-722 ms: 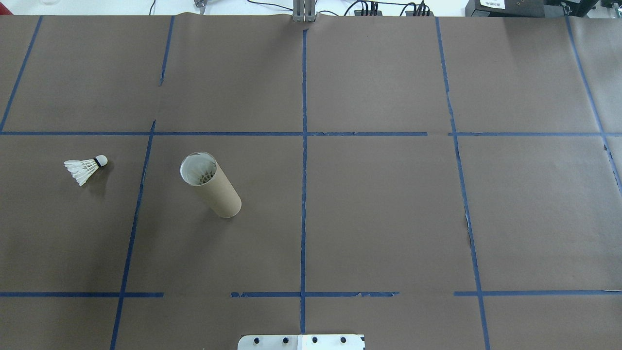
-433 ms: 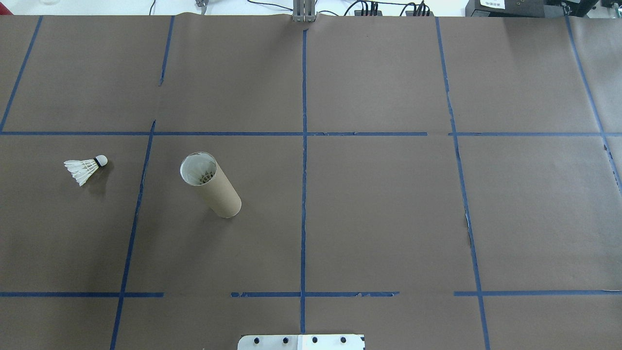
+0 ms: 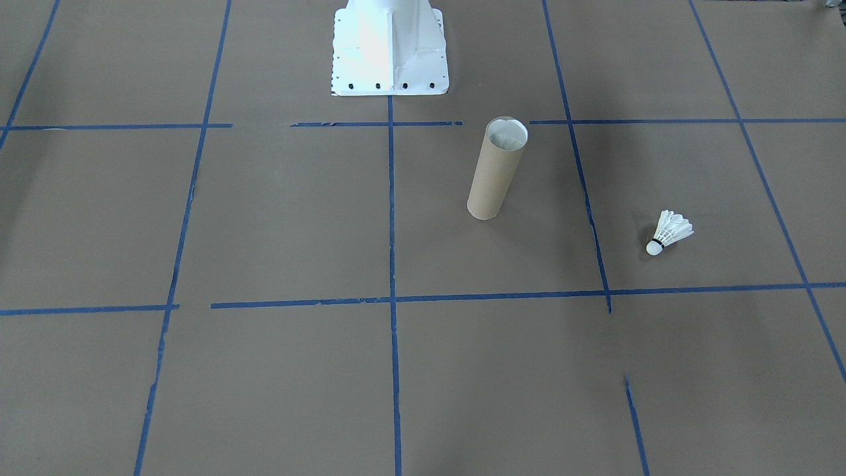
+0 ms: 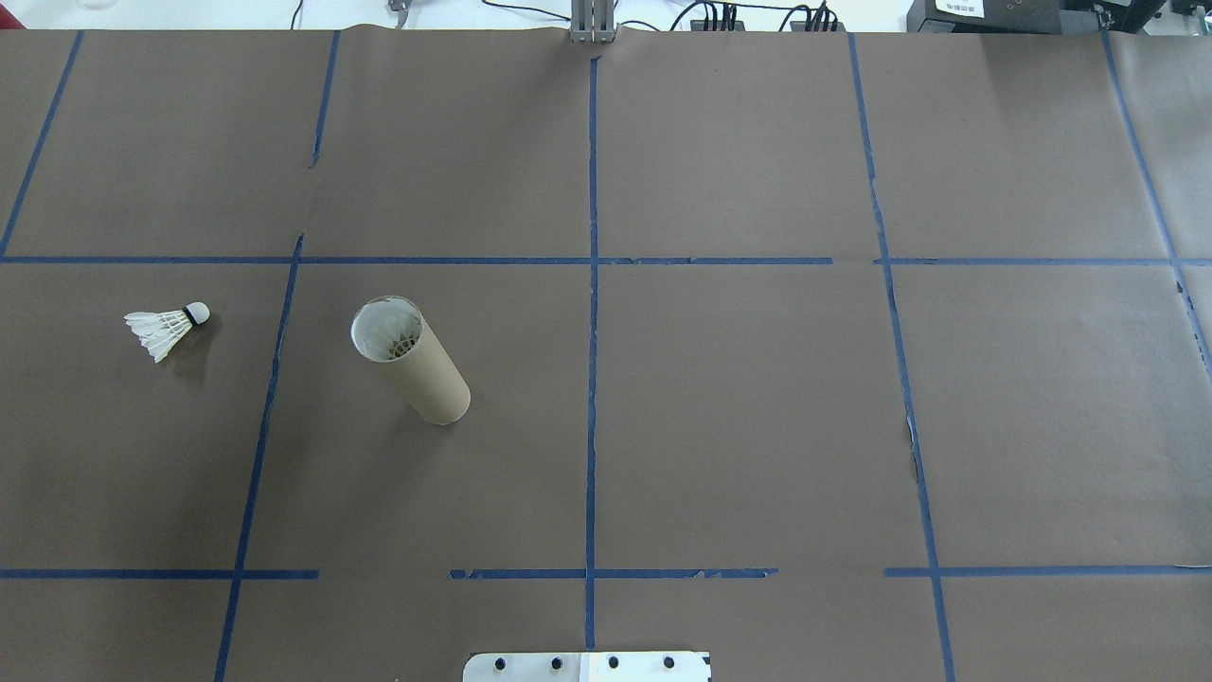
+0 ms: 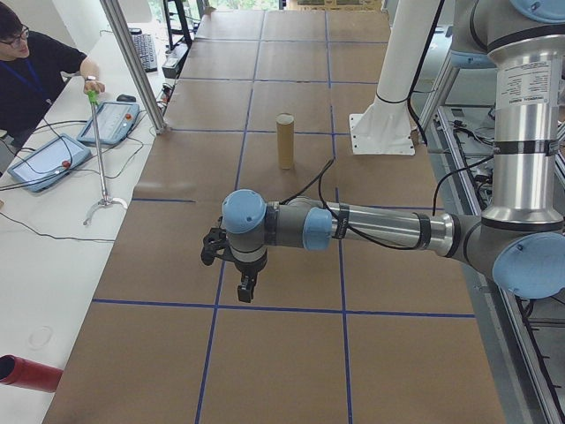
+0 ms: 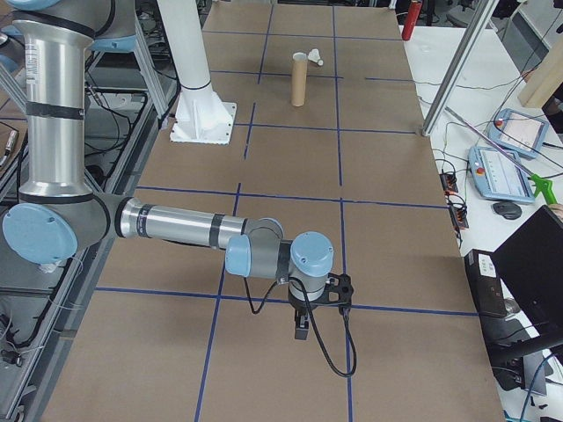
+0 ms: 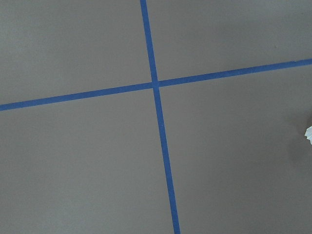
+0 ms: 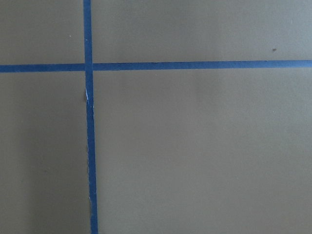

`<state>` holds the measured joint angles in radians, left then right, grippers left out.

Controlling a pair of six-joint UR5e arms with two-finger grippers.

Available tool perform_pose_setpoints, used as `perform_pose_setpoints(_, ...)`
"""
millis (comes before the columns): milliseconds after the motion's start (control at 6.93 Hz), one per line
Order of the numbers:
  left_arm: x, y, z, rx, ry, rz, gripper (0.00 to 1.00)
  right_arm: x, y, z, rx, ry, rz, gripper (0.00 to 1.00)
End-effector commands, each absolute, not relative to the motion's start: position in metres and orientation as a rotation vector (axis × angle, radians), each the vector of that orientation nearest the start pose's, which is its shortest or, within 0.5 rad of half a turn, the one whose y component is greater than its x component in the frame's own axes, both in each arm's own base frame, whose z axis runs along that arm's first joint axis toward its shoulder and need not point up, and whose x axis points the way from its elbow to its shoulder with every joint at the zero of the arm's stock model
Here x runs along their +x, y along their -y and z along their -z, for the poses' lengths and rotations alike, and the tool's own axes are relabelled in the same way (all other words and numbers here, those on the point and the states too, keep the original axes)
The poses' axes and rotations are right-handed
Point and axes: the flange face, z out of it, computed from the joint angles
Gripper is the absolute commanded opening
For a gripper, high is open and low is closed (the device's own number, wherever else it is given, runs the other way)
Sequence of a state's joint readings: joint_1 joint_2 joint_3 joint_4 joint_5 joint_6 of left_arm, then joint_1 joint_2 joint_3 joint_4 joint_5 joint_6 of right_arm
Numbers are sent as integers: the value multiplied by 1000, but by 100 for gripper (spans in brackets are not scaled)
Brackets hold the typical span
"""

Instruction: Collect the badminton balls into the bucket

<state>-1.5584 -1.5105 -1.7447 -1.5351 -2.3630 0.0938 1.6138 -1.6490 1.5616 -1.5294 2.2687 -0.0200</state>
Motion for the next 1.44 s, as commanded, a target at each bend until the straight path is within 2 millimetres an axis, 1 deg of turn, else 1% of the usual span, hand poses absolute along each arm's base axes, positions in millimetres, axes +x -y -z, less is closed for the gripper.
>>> perform_pose_setpoints(0,-55,487,-588,138,-791,-144,100,89,450,-701,-22,699,-38,100)
perform_pose_setpoints(144,-55,498,-577,168,-786,-161,100,89,450,-701,-22,699,-38,100)
perform_pose_setpoints(289,-54,506,-573,182,-787,-166,100,89,450,-701,-22,699,-38,100)
perform_pose_setpoints(433,-54,518,-578,209,-796,-179,100,89,450,-701,-22,700,-38,100)
perform_pose_setpoints(577,-53,520,-585,216,-800,-150,100,89,450,-701,-22,699,-38,100)
perform_pose_setpoints(722,-54,517,-587,236,-810,-67,100,89,450,-701,-22,700,-38,100)
perform_pose_setpoints(866,-52,506,-614,289,-821,-27,100,89,450,-701,-22,700,-38,100)
perform_pose_setpoints(1010,-48,489,-644,337,-837,9,100,89,449,-703,-25,699,-39,100)
perform_pose_setpoints(1155,-28,478,-655,338,-869,67,100,89,450,-702,-24,699,-39,100)
perform_pose_setpoints(1299,-4,470,-659,321,-915,128,100,89,450,-702,-24,699,-39,100)
